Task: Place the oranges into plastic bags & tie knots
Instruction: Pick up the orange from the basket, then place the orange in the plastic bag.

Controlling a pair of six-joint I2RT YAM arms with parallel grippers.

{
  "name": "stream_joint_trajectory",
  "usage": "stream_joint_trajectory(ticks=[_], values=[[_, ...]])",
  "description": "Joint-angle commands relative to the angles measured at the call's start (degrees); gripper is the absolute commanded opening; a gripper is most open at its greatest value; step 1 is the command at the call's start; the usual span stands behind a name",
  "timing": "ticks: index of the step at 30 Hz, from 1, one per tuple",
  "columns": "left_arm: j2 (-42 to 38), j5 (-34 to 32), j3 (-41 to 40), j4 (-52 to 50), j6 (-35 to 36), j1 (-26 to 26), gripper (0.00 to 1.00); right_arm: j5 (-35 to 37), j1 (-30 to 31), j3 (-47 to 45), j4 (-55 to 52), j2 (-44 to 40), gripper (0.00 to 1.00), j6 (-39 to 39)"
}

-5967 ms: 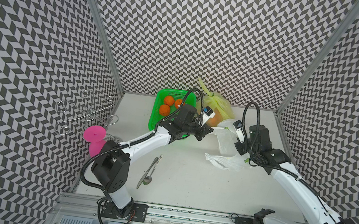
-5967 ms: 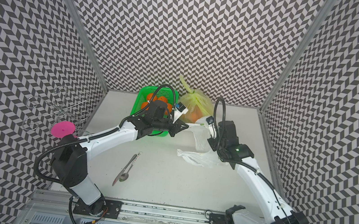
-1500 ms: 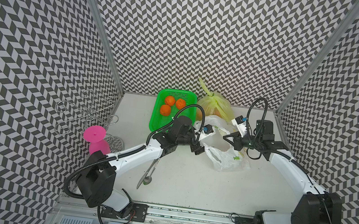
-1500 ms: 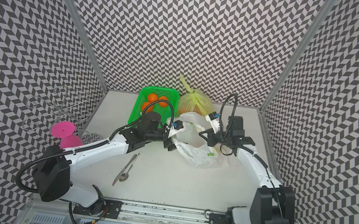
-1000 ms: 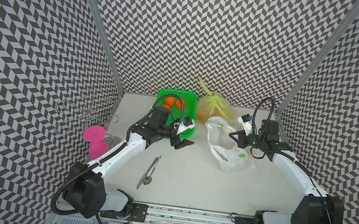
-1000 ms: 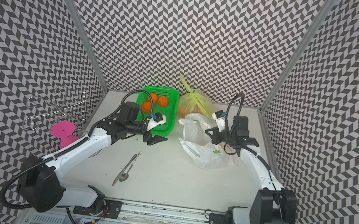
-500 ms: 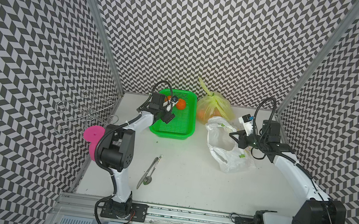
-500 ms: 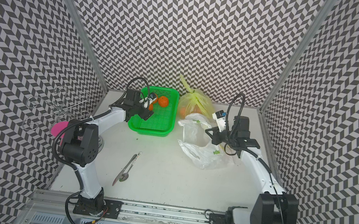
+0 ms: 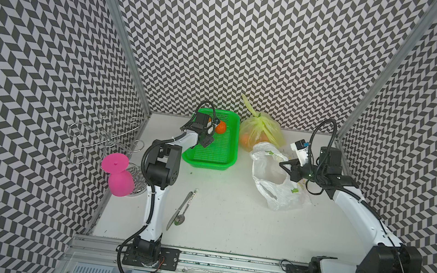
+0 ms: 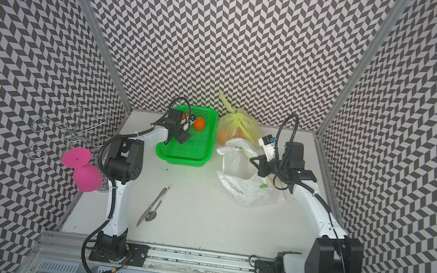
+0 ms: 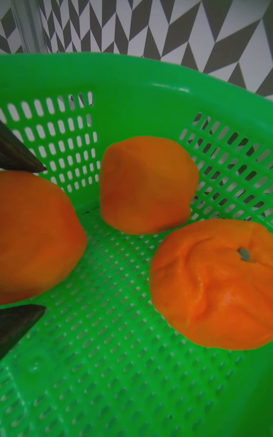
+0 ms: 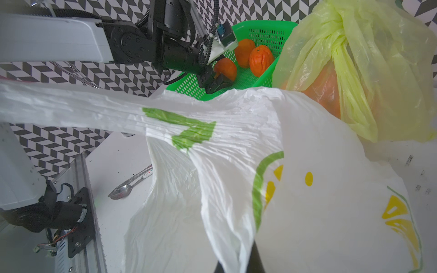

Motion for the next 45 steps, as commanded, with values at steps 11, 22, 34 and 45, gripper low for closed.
stream_joint_trajectory(ticks=[11,22,34,45], values=[[-20.9,18.8,-11.8,-7.5,-3.1,-2.7,0.49,-0.9,-0.3,-1.0,2.6,-1.8,0.00,-0.6],[-49.7,56.2,-35.2,-7.3,-2.9,-14.6,0.45,-4.6,-0.3,-0.6,2.6,-1.2,0.00,0.2],[-42.1,51.5,-31.1,7.7,-15.4,-28.6,0.45,-9.3,-0.3,-0.7,2.4,0.5,0.00,1.0],[-33.5,25.9,-34.7,22.5,-13.2,-34.4,0.63,-11.3,-0.2,-0.3,1.5,1.4,0.00,1.1]])
